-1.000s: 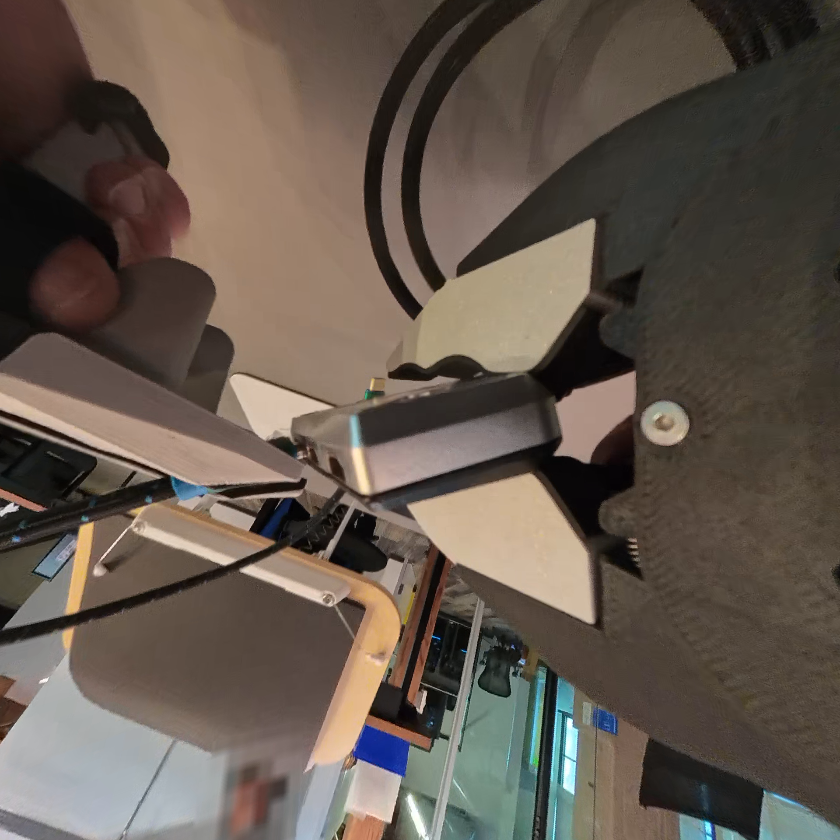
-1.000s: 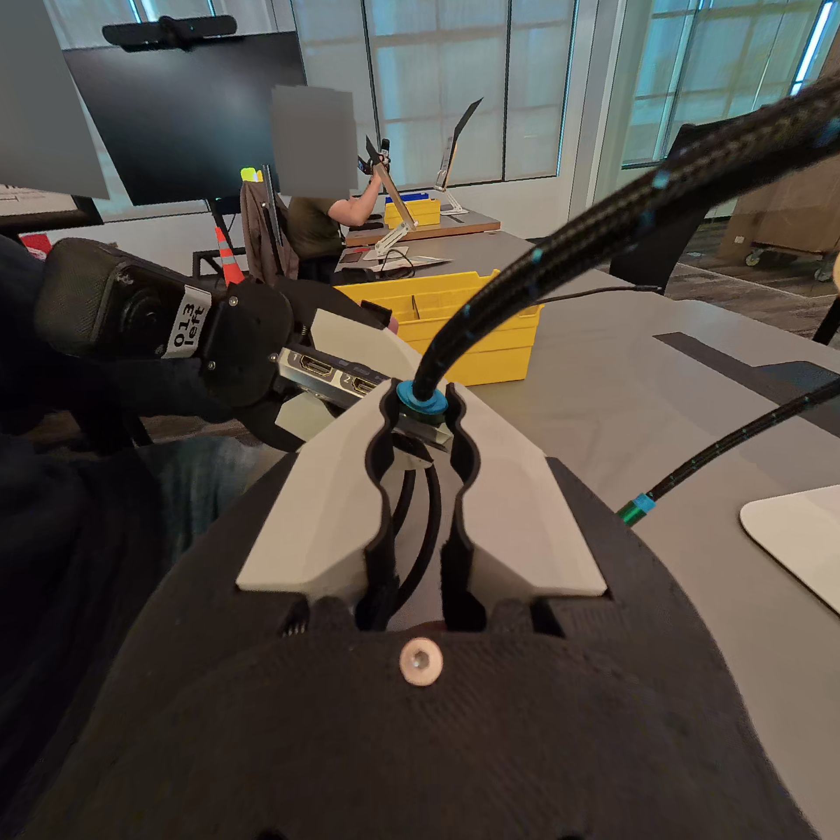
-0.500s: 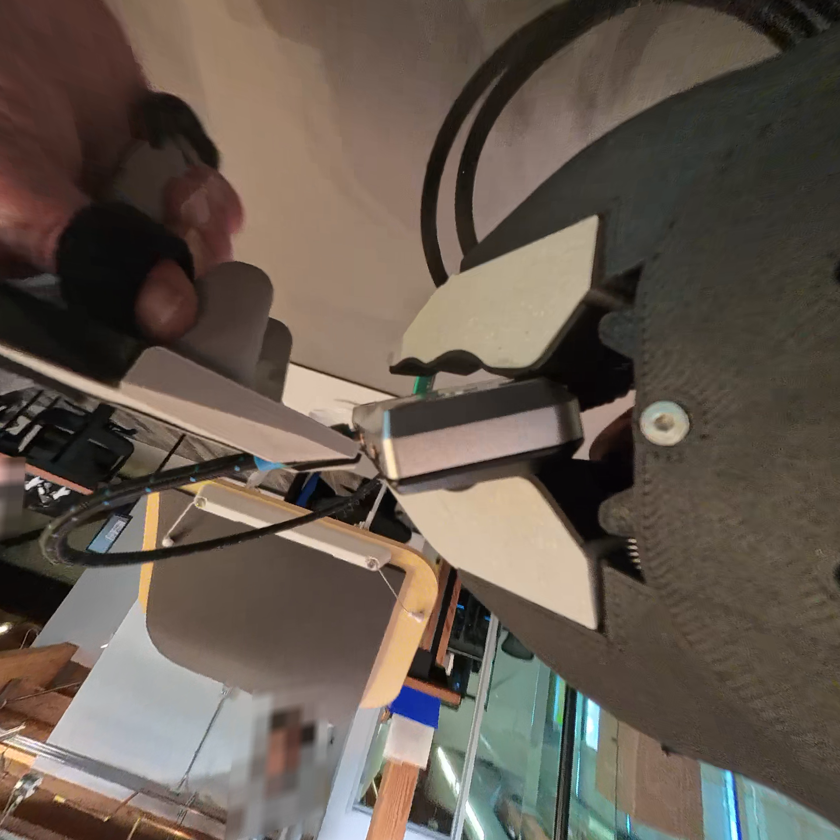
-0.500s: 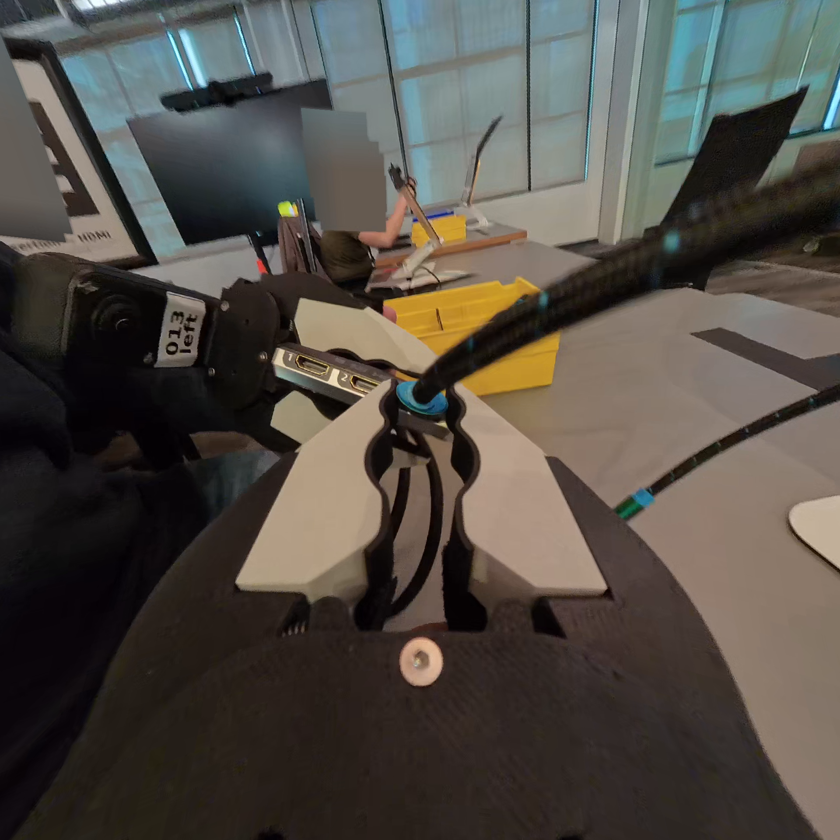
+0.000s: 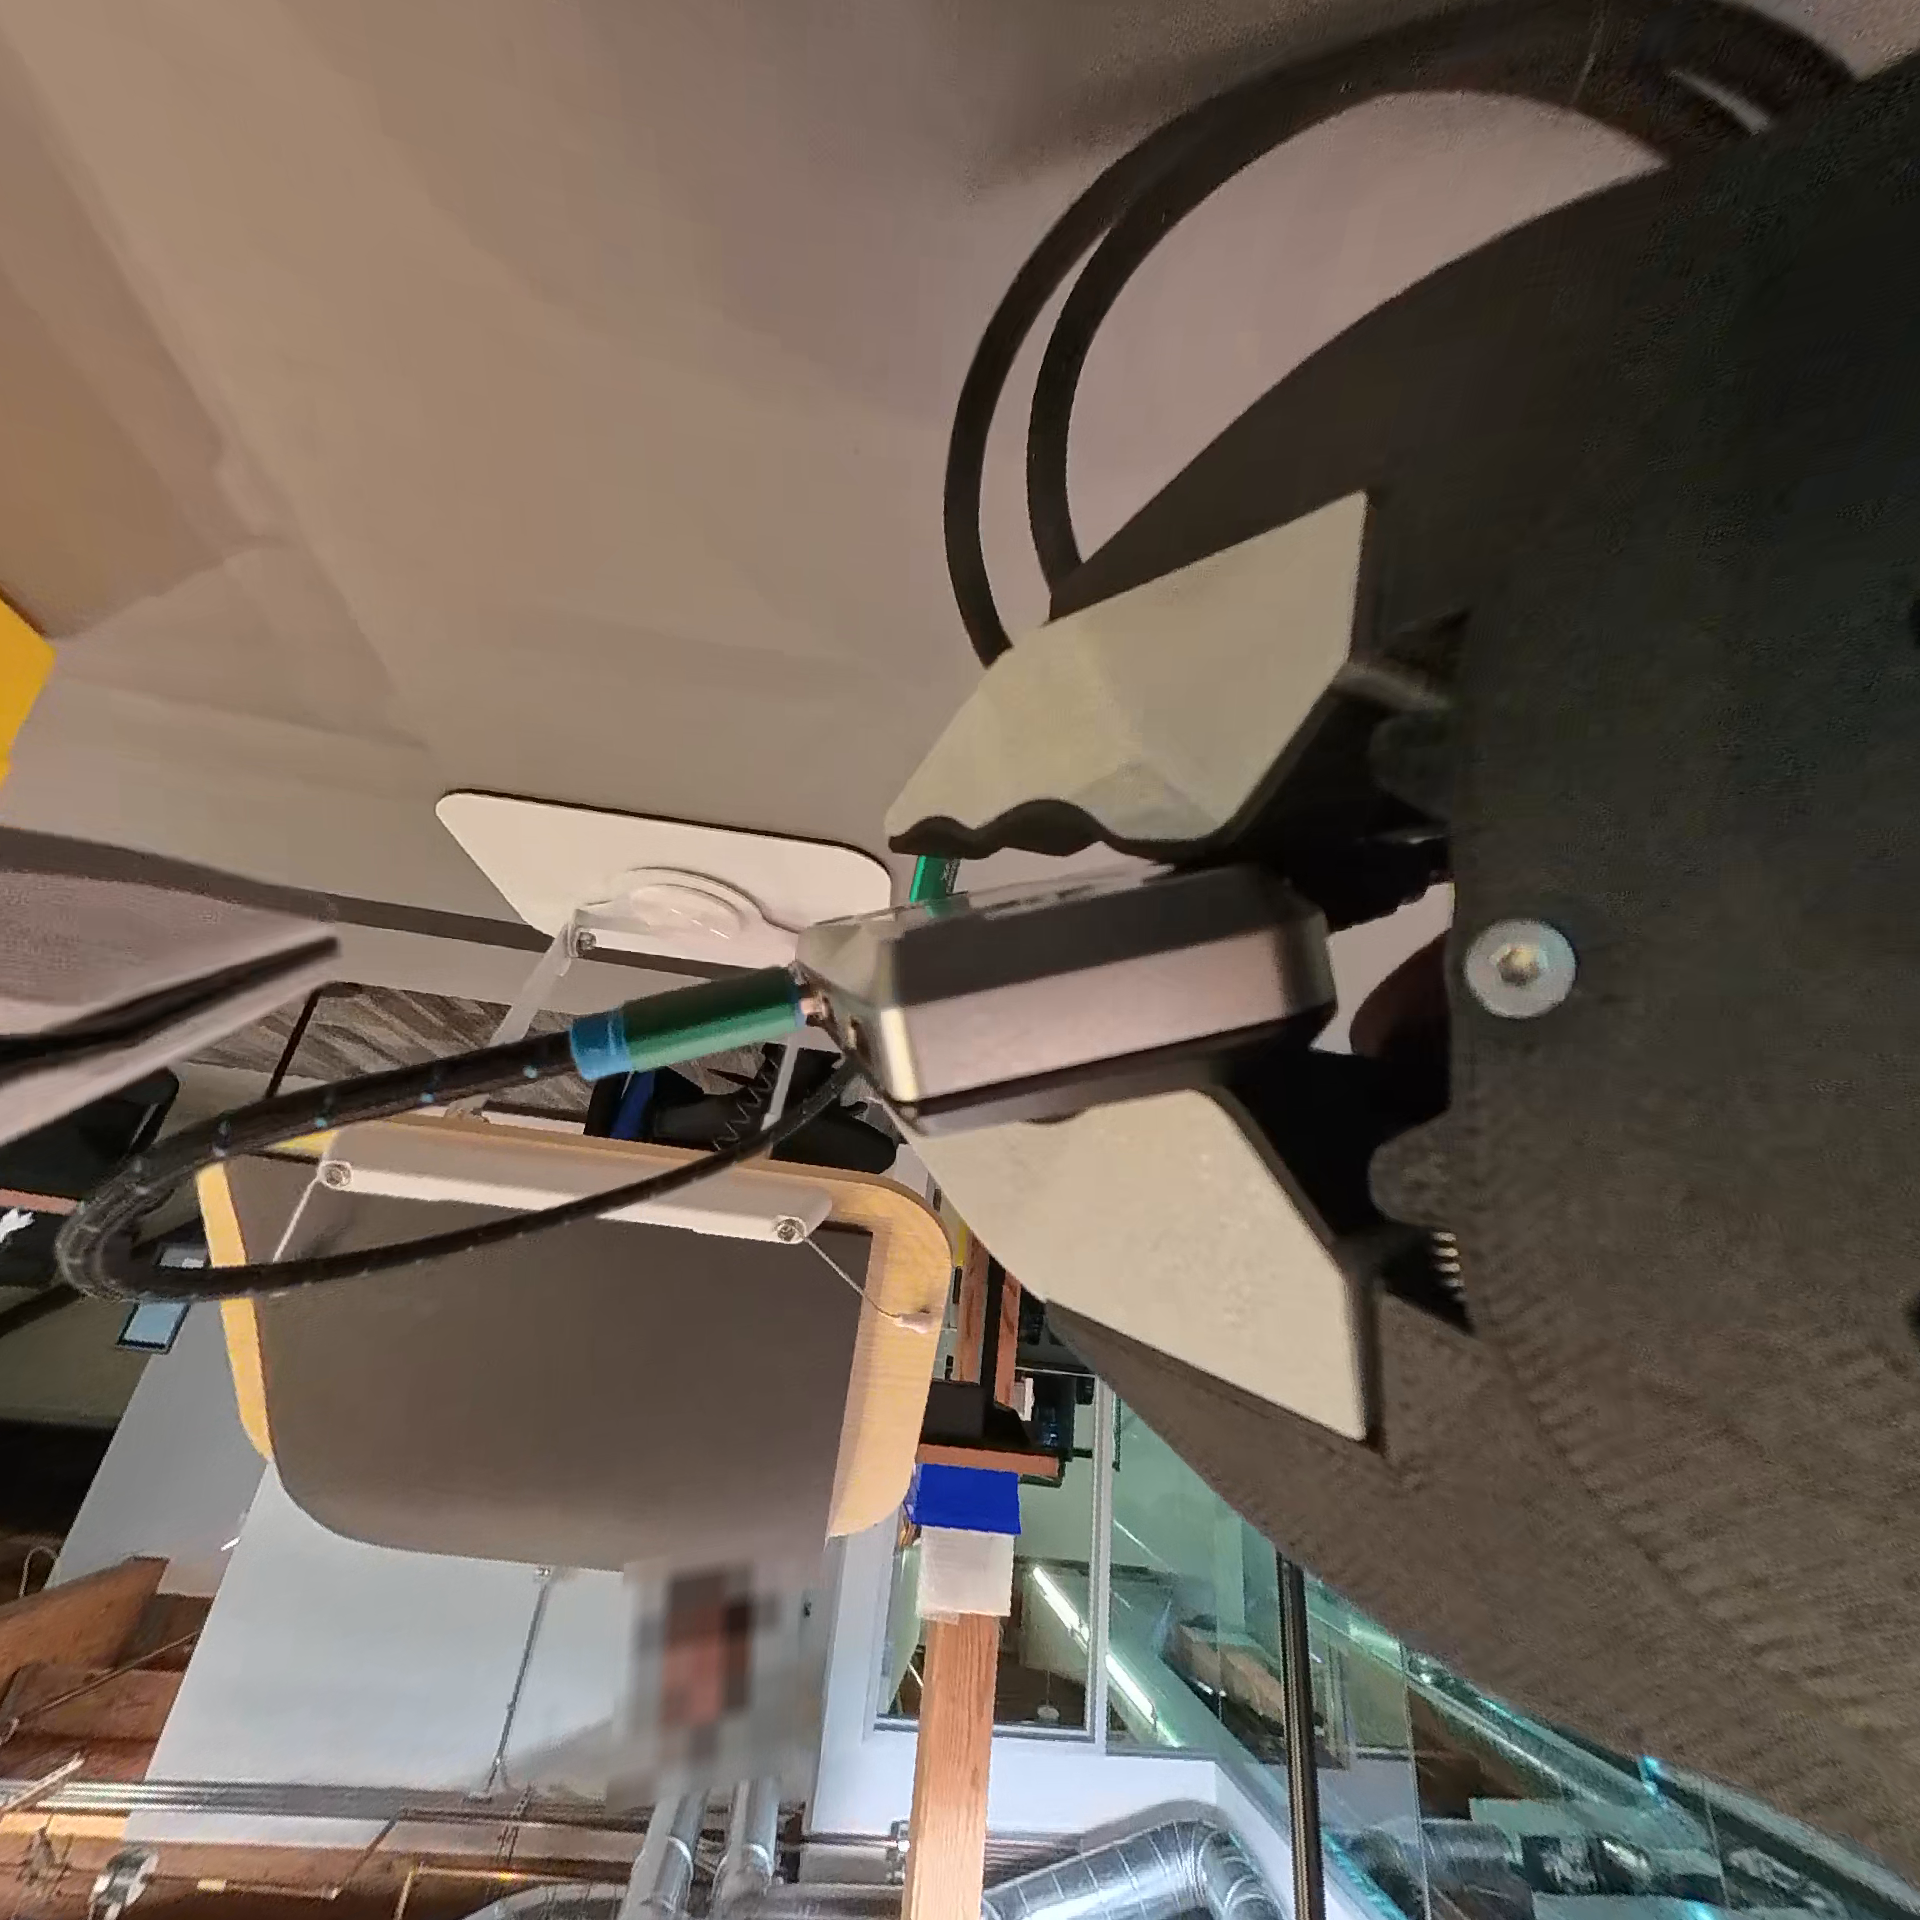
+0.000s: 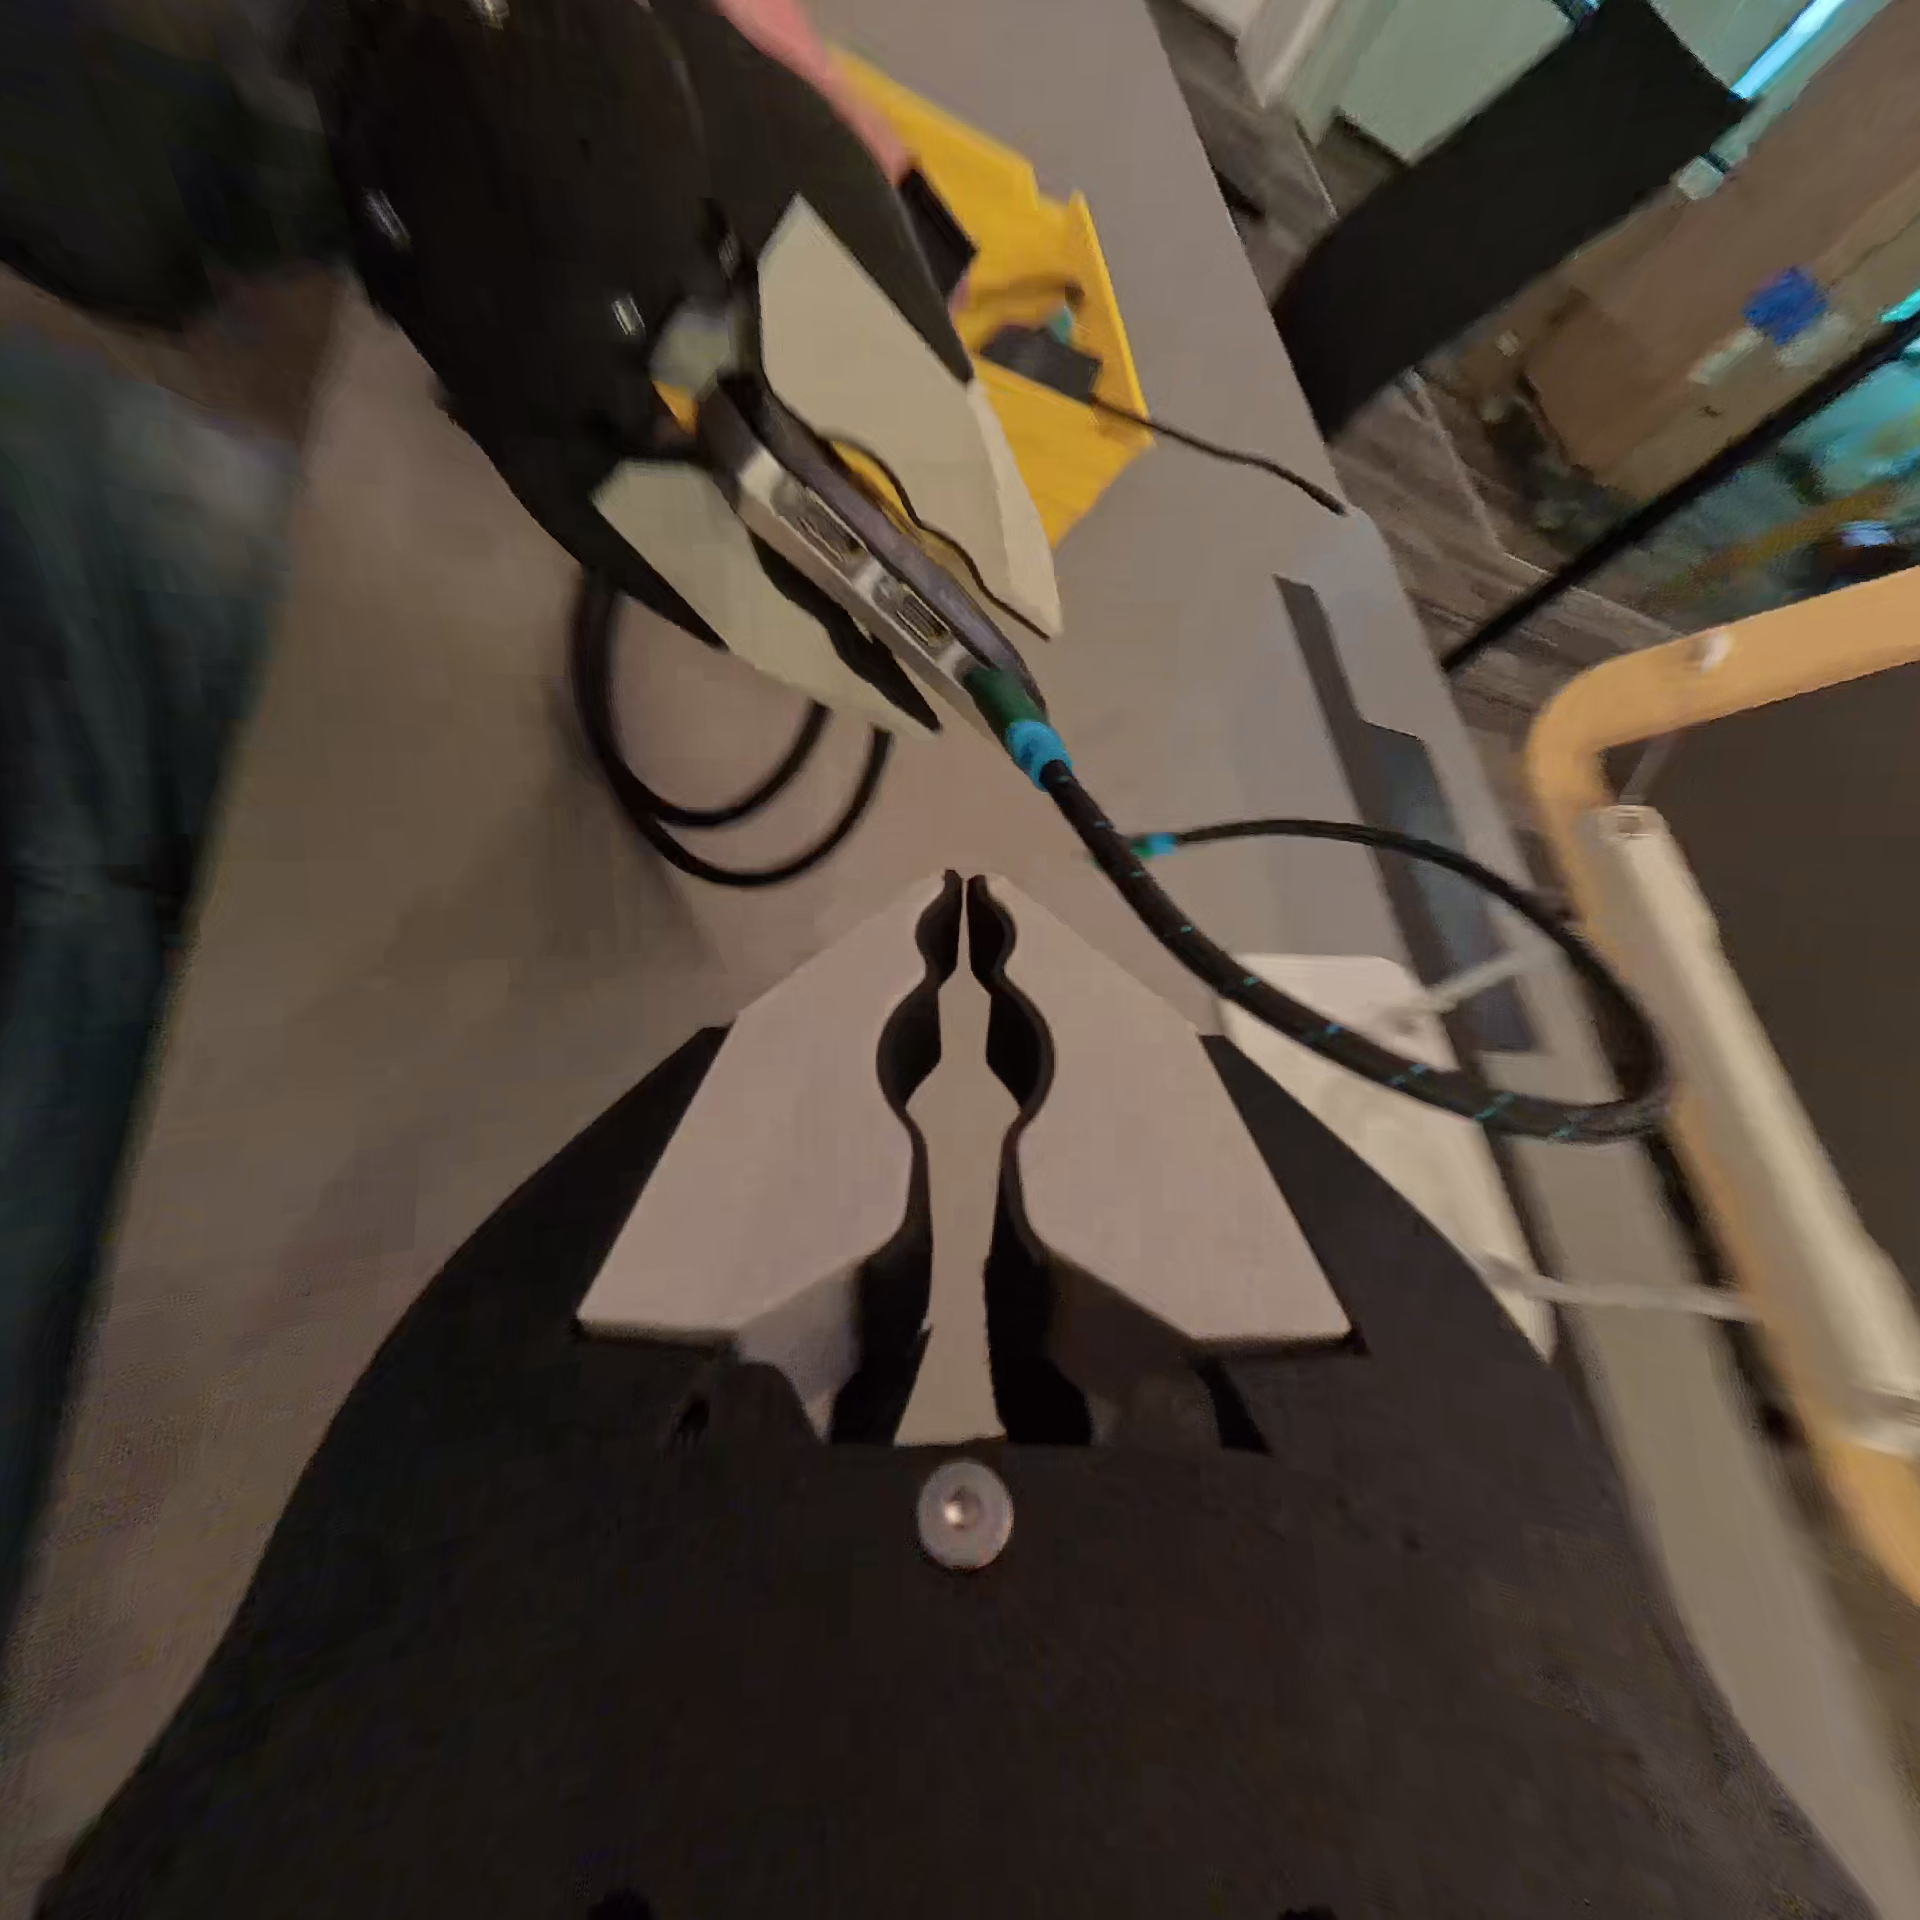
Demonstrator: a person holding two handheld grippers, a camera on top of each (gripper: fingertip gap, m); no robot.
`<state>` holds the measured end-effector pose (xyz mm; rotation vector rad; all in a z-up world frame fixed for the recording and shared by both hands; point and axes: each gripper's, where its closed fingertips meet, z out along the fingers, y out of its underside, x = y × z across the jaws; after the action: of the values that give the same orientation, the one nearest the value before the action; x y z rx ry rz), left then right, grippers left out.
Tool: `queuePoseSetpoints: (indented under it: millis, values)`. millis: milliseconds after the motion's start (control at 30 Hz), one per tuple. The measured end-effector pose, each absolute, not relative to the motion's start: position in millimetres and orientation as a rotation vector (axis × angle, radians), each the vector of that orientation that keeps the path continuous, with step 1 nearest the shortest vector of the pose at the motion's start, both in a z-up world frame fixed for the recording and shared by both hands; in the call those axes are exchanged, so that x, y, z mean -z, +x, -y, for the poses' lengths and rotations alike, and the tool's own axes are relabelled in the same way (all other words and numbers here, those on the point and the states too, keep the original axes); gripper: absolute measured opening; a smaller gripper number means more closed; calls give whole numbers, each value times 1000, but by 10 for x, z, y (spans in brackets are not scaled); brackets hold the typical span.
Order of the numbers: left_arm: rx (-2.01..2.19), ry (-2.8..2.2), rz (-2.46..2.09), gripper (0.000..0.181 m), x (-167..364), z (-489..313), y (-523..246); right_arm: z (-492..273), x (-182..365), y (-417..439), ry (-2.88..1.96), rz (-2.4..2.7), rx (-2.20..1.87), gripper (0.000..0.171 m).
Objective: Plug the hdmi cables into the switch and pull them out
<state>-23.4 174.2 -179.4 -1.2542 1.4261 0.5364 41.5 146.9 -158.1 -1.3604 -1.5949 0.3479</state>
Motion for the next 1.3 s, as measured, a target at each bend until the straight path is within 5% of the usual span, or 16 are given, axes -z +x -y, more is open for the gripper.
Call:
queuePoseSetpoints:
  millis: [400,1300]
  values:
    - [-439,-1310,-1348,38,1816,-1713,-130,-1528,1910,-141,-1274,1604,-389,0]
    - [-353,-1299,-1287,37,1765,-1633,4,-1274,1751,-254,-1285,1291,-1517,0]
